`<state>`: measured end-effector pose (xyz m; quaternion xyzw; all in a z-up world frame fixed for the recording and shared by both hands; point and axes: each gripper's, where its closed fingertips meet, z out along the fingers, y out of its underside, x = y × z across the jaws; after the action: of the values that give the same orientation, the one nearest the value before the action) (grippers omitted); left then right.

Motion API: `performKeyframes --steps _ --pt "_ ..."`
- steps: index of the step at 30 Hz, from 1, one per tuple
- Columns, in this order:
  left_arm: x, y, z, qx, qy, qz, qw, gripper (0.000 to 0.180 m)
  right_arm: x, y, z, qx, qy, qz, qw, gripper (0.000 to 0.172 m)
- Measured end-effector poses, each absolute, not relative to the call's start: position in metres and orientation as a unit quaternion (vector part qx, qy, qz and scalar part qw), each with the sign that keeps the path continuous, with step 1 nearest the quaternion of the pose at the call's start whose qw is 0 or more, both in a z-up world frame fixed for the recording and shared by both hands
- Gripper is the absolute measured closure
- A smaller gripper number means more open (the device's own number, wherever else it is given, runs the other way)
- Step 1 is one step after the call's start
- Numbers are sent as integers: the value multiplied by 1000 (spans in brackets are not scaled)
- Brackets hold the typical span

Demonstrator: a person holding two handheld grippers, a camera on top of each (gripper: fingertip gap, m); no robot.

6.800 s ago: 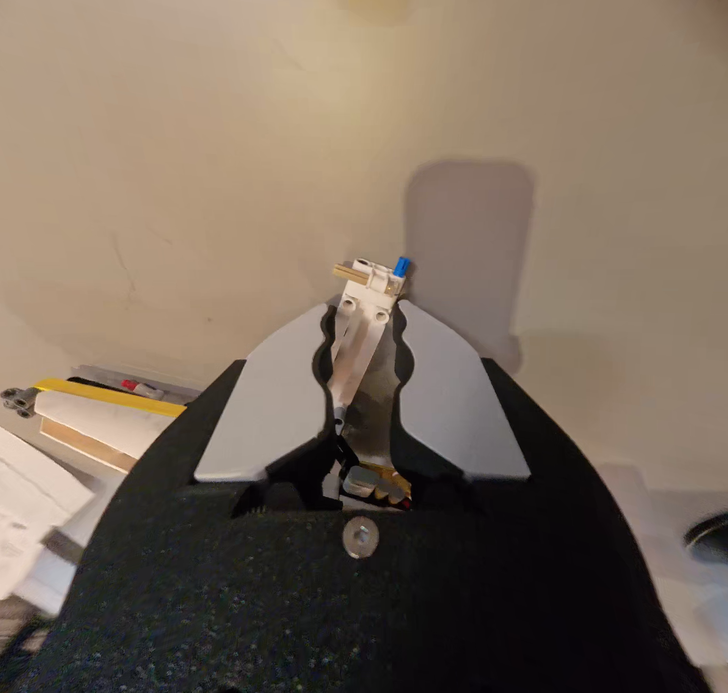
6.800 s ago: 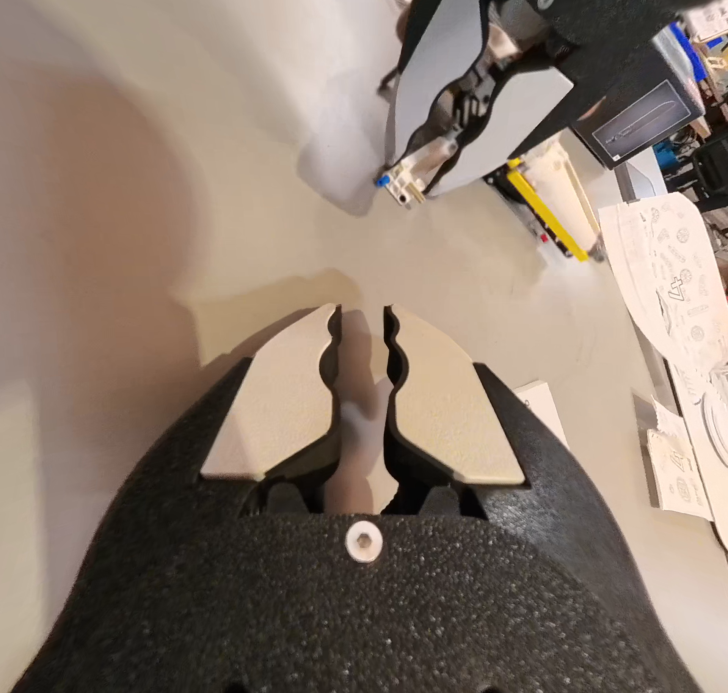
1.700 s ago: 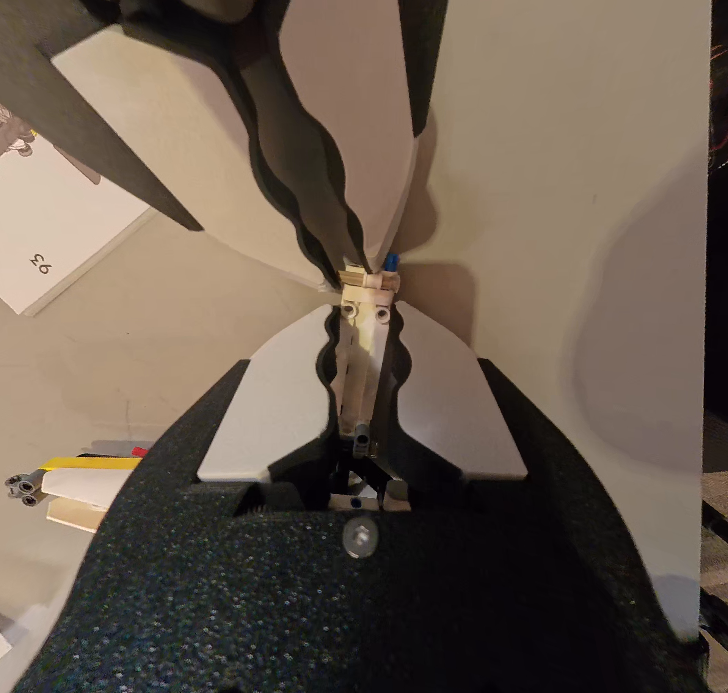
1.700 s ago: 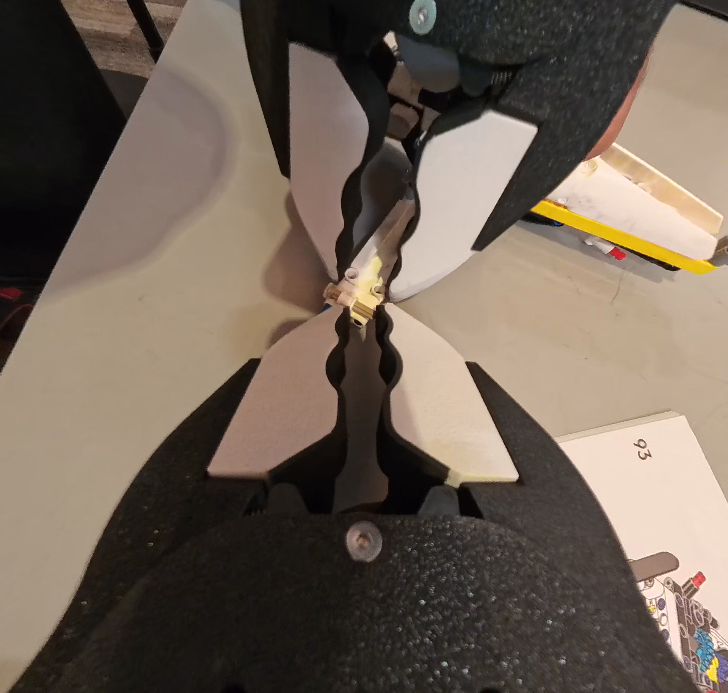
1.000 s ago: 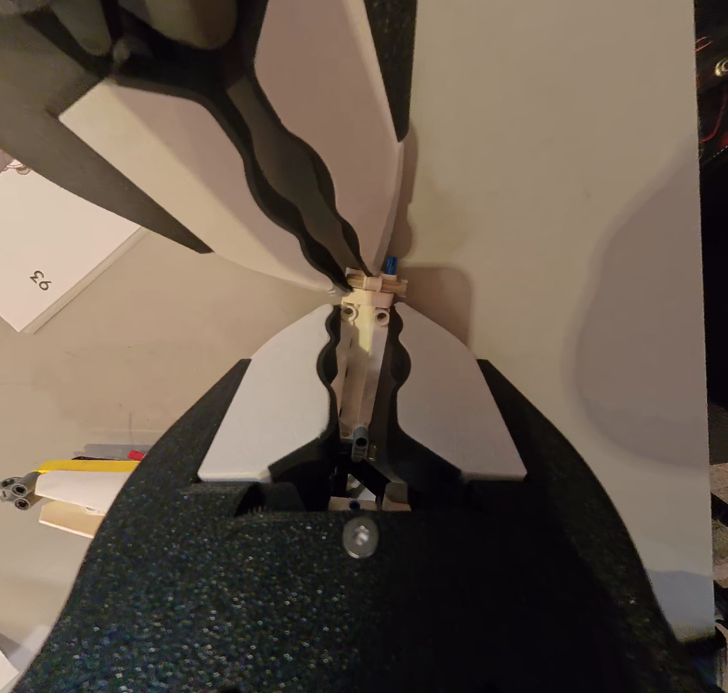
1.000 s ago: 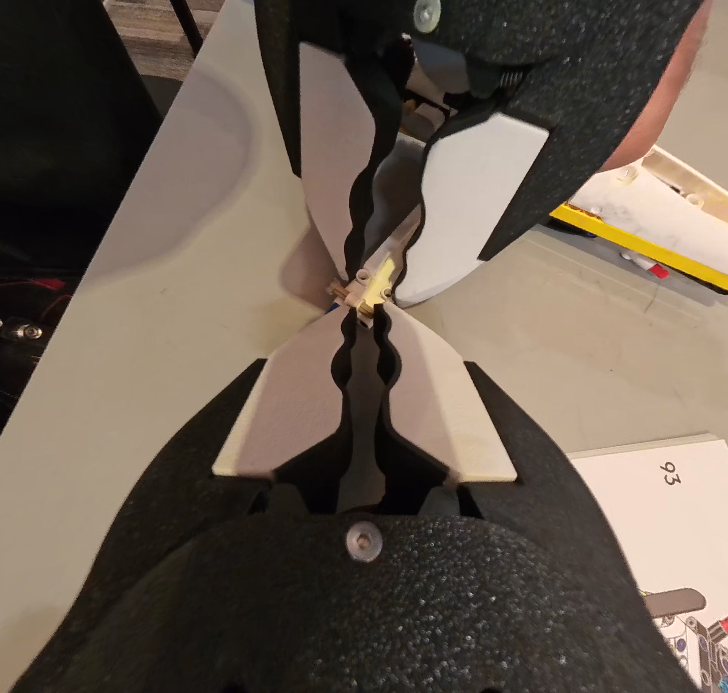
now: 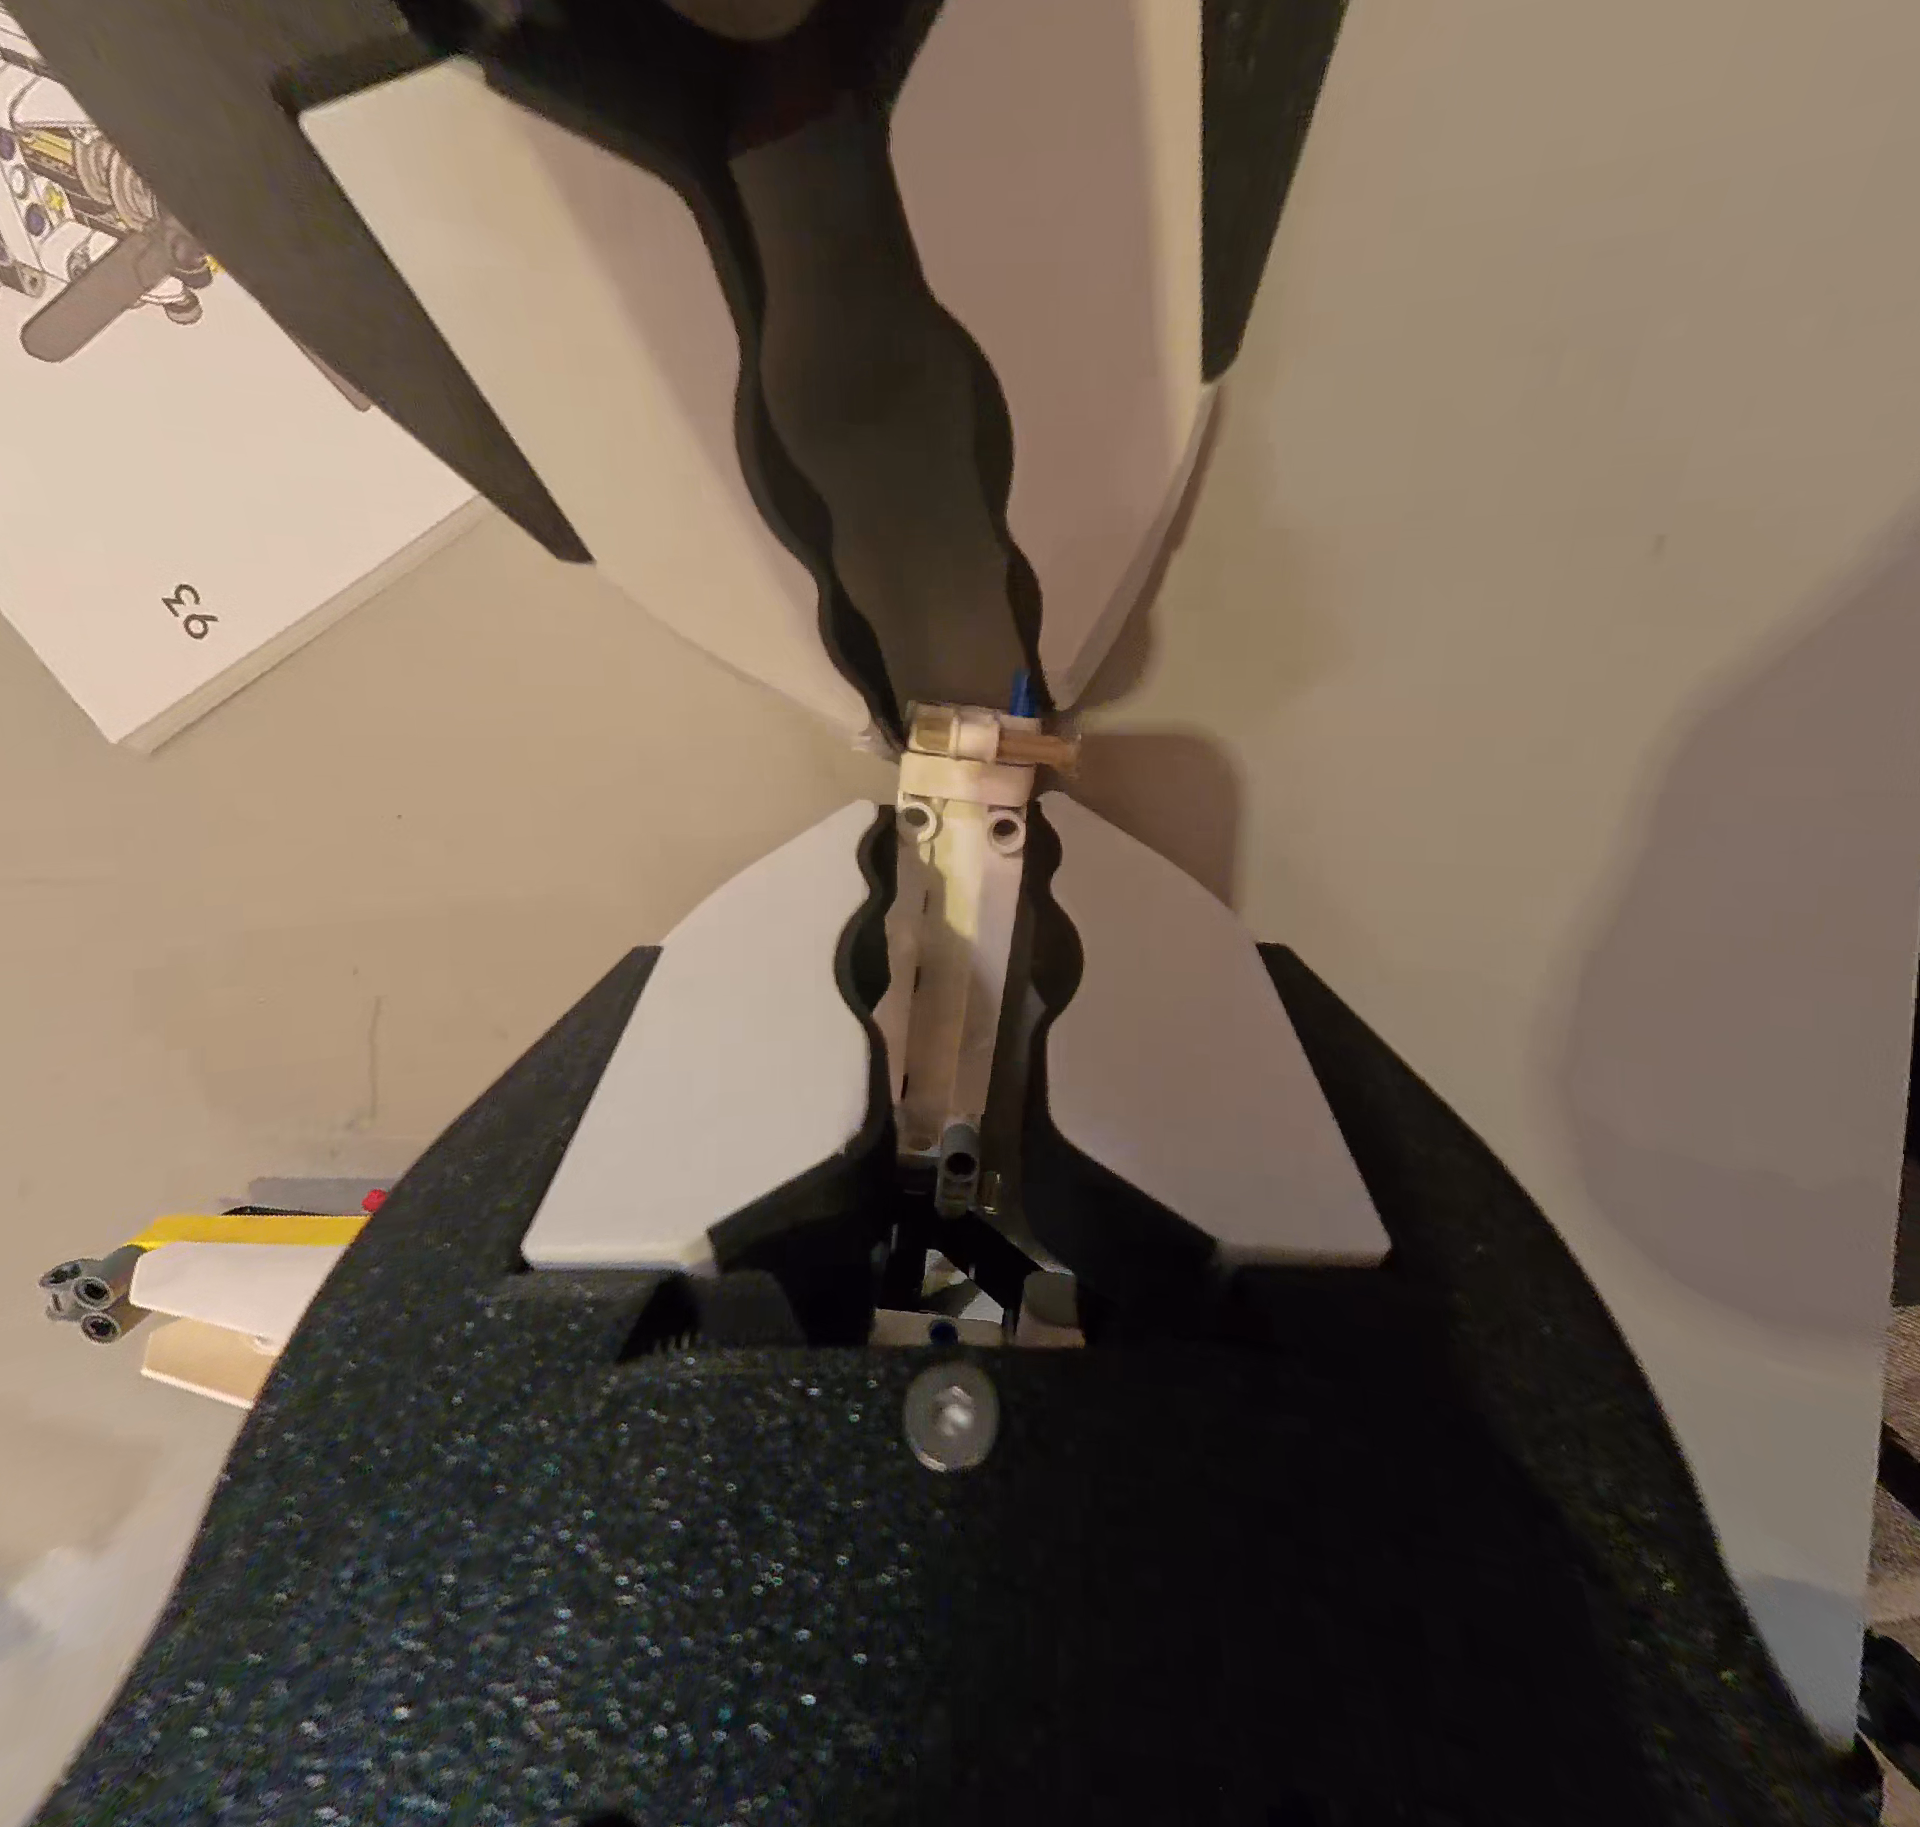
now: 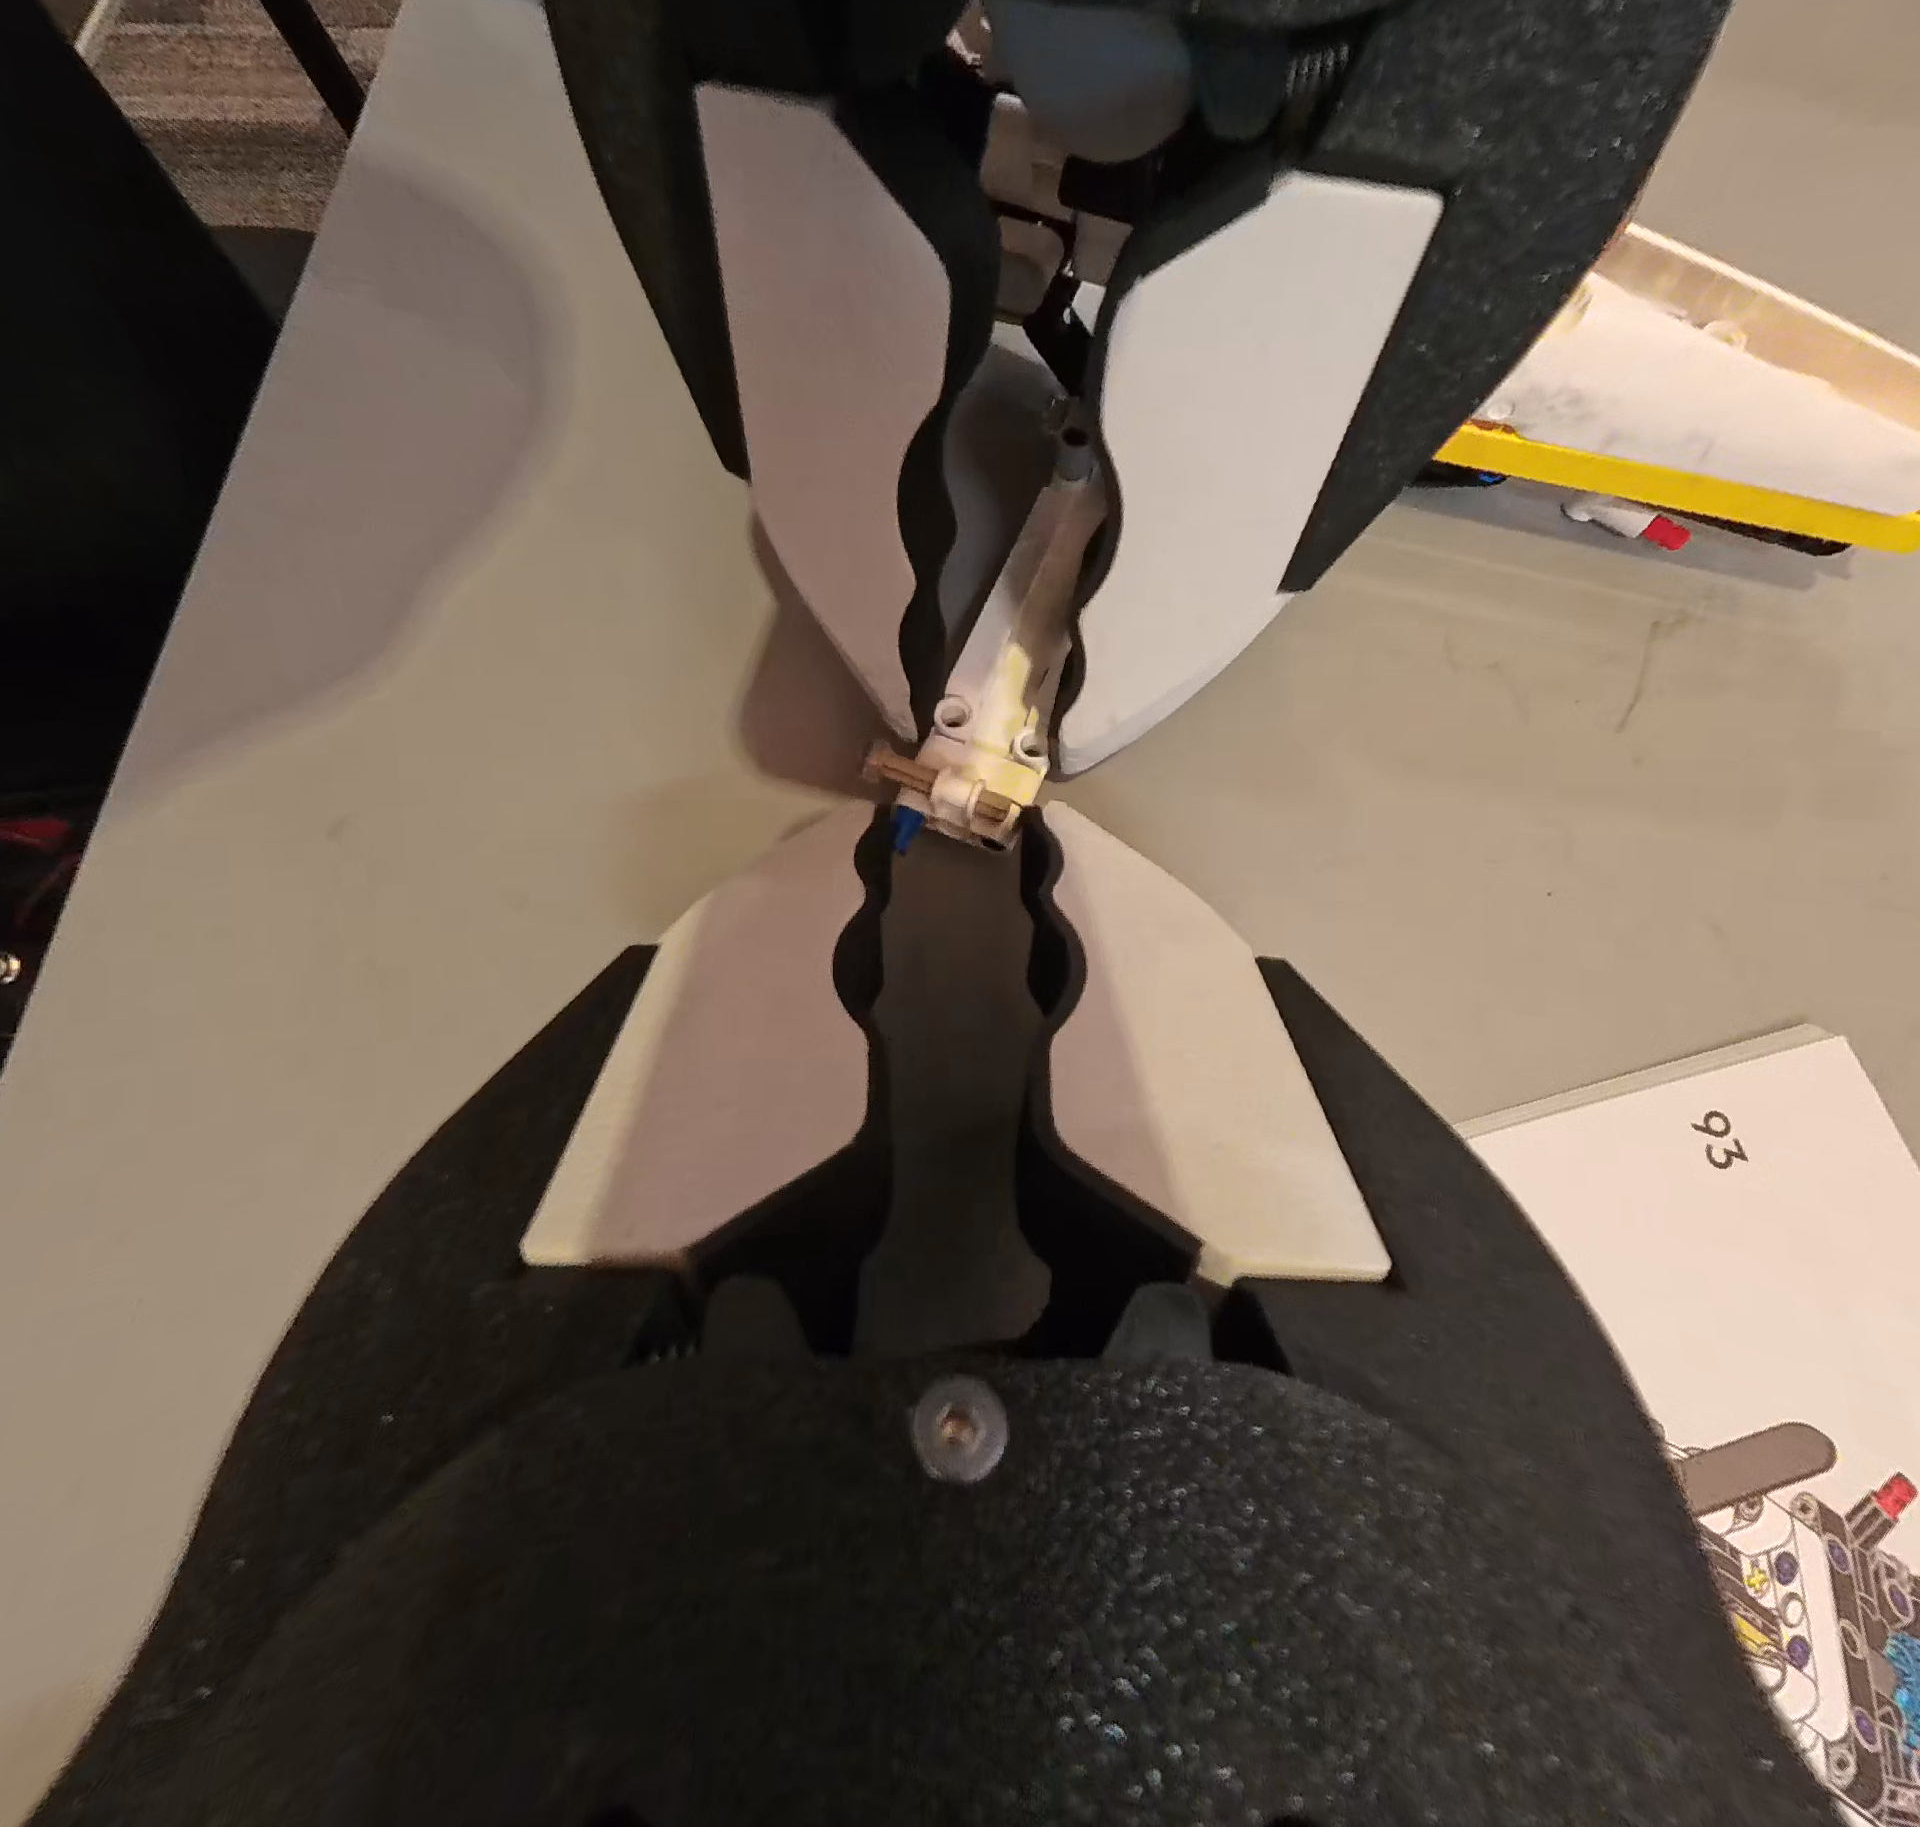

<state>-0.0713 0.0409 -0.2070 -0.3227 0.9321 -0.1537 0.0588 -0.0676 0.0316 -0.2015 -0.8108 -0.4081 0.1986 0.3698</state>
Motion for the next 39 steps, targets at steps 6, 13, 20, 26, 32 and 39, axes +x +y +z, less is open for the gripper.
performKeyframes --steps 6,13,20,26,32,39 --pt "-70 44 -205 -345 923 -160 57 155 -66 32 -201 -806 -417 170 385 144" --pt "-66 53 -204 -413 895 -163 51 155 -57 39 -189 -750 -464 -11 471 147" --pt "-66 56 -205 -428 888 -163 46 155 -66 41 -189 -641 -564 -177 490 153" --pt "-67 55 -201 -433 883 -176 41 155 -73 43 -186 -565 -602 -261 500 162" --pt "-68 56 -200 -433 882 -182 42 155 -76 47 -186 -542 -608 -295 499 164" --pt "-71 56 -201 -419 889 -178 44 155 -79 46 -187 -519 -622 -317 493 164"
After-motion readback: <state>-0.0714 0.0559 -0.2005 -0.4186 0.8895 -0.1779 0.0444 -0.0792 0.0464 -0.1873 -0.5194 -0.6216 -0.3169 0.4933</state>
